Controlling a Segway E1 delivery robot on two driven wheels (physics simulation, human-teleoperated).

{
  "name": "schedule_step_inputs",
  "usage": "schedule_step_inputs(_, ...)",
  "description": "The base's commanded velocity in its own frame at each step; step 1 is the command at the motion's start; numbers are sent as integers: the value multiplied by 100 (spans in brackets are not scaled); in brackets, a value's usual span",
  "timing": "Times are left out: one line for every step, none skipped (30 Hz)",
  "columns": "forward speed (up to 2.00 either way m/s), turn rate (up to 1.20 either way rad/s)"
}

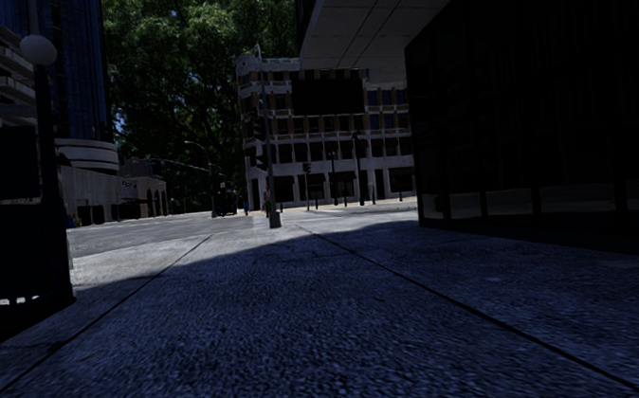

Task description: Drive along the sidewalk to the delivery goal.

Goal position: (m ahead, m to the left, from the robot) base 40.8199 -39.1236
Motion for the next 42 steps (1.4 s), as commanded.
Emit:
schedule_step_inputs(159,0)
schedule_step_inputs(159,0)
schedule_step_inputs(158,0)
schedule_step_inputs(158,0)
schedule_step_inputs(158,9)
schedule_step_inputs(158,9)
schedule_step_inputs(158,83)
schedule_step_inputs(158,120)
schedule_step_inputs(158,120)
schedule_step_inputs(158,120)
schedule_step_inputs(158,120)
schedule_step_inputs(158,81)
schedule_step_inputs(158,81)
schedule_step_inputs(158,29)
schedule_step_inputs(158,16)
schedule_step_inputs(158,12)
schedule_step_inputs(158,9)
schedule_step_inputs(158,1)
schedule_step_inputs(158,0)
schedule_step_inputs(158,0)
schedule_step_inputs(158,0)
schedule_step_inputs(158,0)
schedule_step_inputs(158,0)
schedule_step_inputs(158,0)
schedule_step_inputs(158,0)
schedule_step_inputs(158,0)
schedule_step_inputs(158,0)
schedule_step_inputs(158,0)
schedule_step_inputs(158,0)
schedule_step_inputs(158,0)
schedule_step_inputs(158,0)
schedule_step_inputs(158,0)
schedule_step_inputs(158,0)
schedule_step_inputs(158,0)
schedule_step_inputs(158,-30)
schedule_step_inputs(158,-101)
schedule_step_inputs(157,-120)
schedule_step_inputs(152,-120)
schedule_step_inputs(149,-120)
schedule_step_inputs(149,-120)
schedule_step_inputs(148,-78)
schedule_step_inputs(148,-9)
